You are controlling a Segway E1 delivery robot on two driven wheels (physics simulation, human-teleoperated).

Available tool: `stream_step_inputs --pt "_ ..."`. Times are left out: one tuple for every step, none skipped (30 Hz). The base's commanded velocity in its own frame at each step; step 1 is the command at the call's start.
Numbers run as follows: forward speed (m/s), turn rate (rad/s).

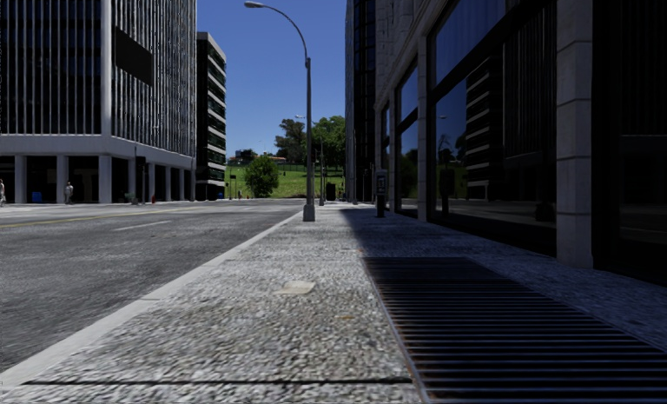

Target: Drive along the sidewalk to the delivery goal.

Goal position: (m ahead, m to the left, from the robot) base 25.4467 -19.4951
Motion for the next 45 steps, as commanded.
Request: stream_step_inputs --pt "2.0 0.0" --pt "2.0 0.0" --pt "2.0 0.0" --pt "2.0 0.0" --pt "2.0 0.0" --pt "2.0 0.0" --pt "2.0 0.0" --pt "2.0 0.0" --pt "2.0 0.0" --pt "2.0 0.0" --pt "2.0 0.0" --pt "2.0 0.0" --pt "2.0 0.0" --pt "2.0 0.0" --pt "2.0 0.0" --pt "2.0 0.0" --pt "2.0 0.0" --pt "2.0 0.0" --pt "2.0 0.0" --pt "2.0 0.0" --pt "2.0 0.0" --pt "2.0 0.0" --pt "2.0 0.0" --pt "2.0 0.0" --pt "2.0 -0.29" --pt "2.0 -0.96" --pt "2.0 -1.2" --pt "2.0 -1.2" --pt "2.0 -1.2" --pt "2.0 -0.69" --pt "2.0 -0.04" --pt "2.0 0.0" --pt "2.0 0.0" --pt "2.0 0.0" --pt "2.0 0.0" --pt "2.0 0.0" --pt "2.0 0.0" --pt "2.0 0.0" --pt "2.0 0.0" --pt "2.0 0.0" --pt "2.0 0.0" --pt "2.0 0.0" --pt "2.0 0.0" --pt "2.0 0.0" --pt "2.0 0.0"
